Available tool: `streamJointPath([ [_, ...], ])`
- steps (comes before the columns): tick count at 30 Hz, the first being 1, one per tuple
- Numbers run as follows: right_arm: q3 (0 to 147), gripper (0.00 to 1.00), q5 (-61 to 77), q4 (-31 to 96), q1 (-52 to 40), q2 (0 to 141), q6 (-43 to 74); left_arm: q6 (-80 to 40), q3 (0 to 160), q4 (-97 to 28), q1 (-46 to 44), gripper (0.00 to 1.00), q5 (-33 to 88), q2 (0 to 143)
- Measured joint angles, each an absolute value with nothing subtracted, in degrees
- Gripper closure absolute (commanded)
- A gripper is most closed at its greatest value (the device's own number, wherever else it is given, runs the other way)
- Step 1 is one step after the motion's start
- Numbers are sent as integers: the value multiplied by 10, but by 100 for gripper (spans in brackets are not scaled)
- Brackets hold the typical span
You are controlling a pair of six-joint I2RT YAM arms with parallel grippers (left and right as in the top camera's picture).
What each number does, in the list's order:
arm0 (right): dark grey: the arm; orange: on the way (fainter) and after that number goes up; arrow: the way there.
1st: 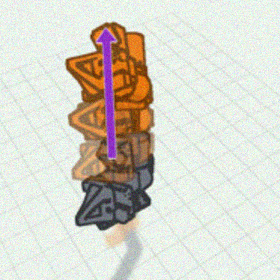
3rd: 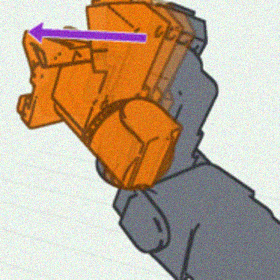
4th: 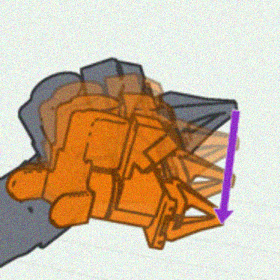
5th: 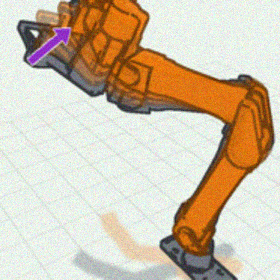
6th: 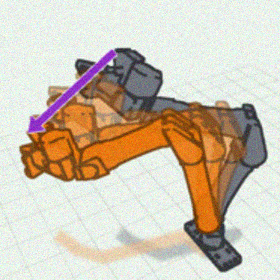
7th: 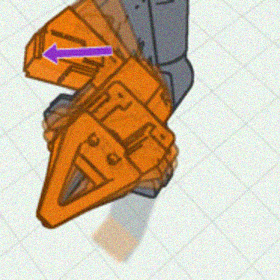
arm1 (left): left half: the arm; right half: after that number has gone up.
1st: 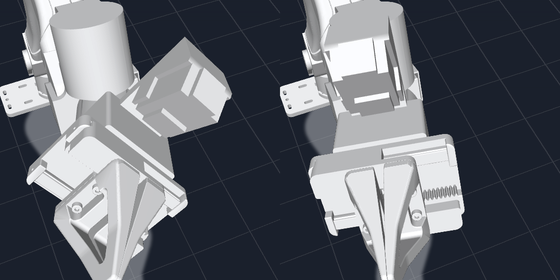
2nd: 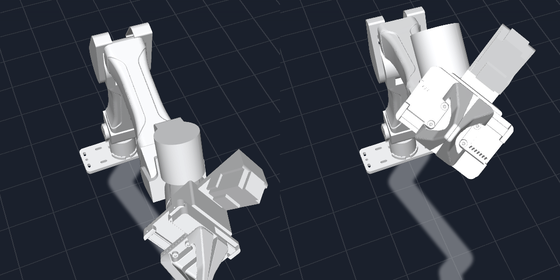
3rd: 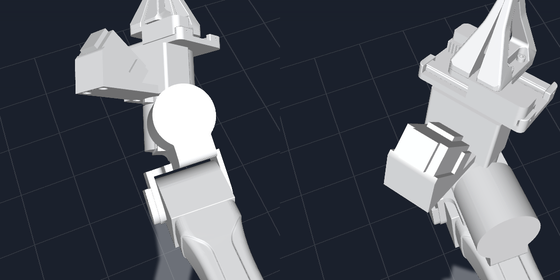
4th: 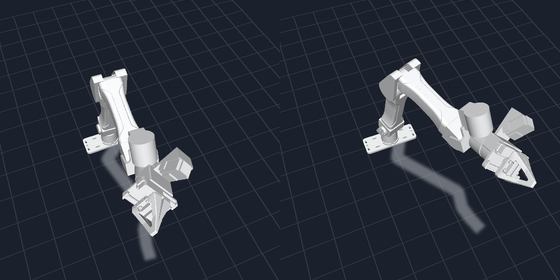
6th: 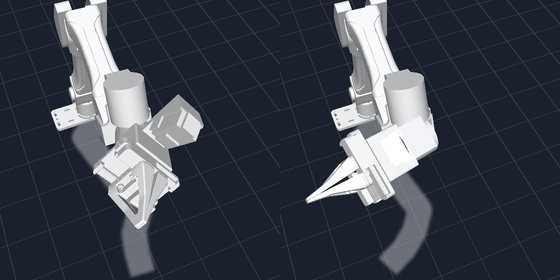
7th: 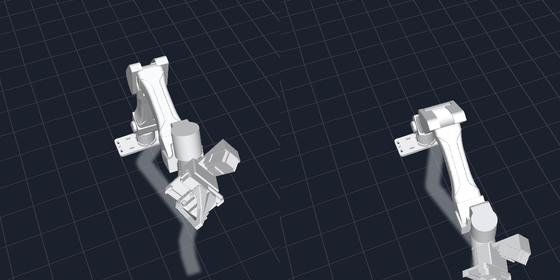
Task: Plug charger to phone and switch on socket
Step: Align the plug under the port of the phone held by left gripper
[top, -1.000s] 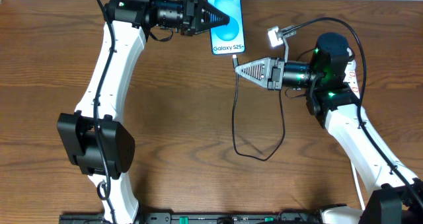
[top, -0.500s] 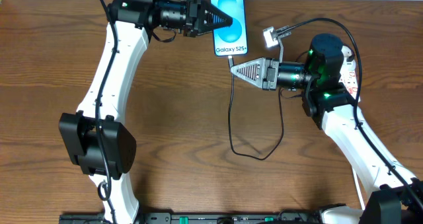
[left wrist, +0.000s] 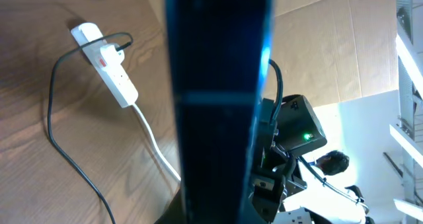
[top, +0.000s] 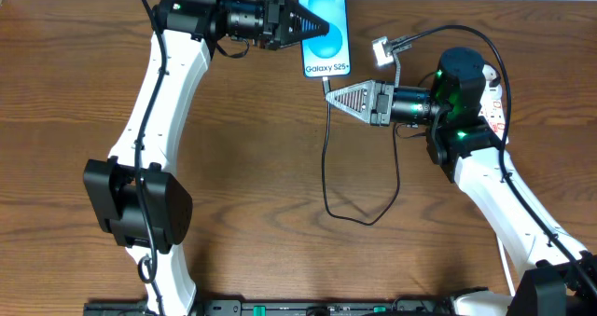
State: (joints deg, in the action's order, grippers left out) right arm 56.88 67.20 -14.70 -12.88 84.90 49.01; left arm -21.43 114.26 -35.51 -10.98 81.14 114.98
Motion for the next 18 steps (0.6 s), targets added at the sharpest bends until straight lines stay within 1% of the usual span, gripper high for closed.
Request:
streamJointPath([
  [18, 569, 99, 687, -152, -114, 849, 490, -218, 1143, -352, -105, 93, 812, 1150],
])
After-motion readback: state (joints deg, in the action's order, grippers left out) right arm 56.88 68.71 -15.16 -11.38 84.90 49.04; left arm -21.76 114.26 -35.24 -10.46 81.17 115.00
